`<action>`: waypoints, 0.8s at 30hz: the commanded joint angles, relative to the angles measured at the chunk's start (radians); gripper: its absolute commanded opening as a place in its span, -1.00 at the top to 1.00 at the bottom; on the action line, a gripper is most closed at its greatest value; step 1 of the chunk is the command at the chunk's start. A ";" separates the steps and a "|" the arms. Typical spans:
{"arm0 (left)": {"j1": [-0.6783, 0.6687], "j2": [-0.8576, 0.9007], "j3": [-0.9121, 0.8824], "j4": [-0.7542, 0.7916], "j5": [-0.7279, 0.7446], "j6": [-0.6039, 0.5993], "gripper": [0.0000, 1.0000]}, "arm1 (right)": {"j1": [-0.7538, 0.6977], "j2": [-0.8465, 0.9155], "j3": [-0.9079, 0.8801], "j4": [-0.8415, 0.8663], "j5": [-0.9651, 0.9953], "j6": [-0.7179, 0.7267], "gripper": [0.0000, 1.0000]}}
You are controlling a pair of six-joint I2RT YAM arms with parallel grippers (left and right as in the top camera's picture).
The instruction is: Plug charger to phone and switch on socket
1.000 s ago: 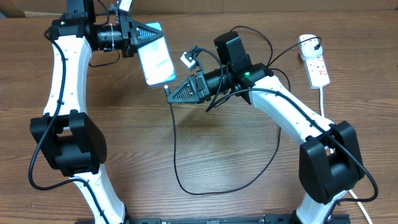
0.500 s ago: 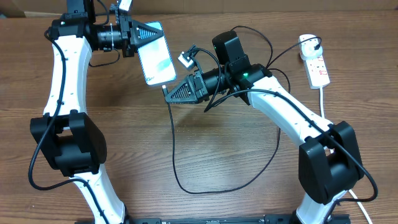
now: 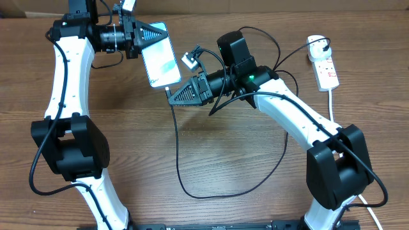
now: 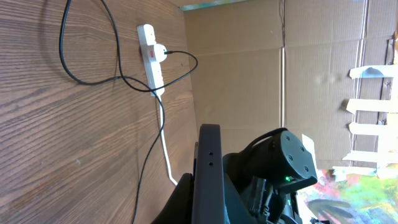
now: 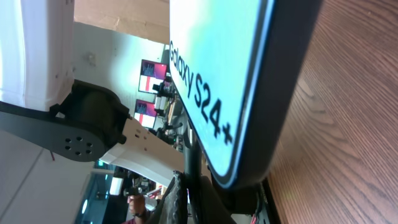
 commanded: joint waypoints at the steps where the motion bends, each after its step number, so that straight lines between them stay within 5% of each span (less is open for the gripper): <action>1: -0.007 -0.019 0.016 0.000 0.056 -0.013 0.92 | 0.006 -0.010 -0.002 0.026 -0.010 0.024 0.93; 24: -0.007 -0.019 0.016 0.000 0.098 -0.010 0.92 | 0.006 -0.009 -0.003 0.029 -0.021 0.037 0.93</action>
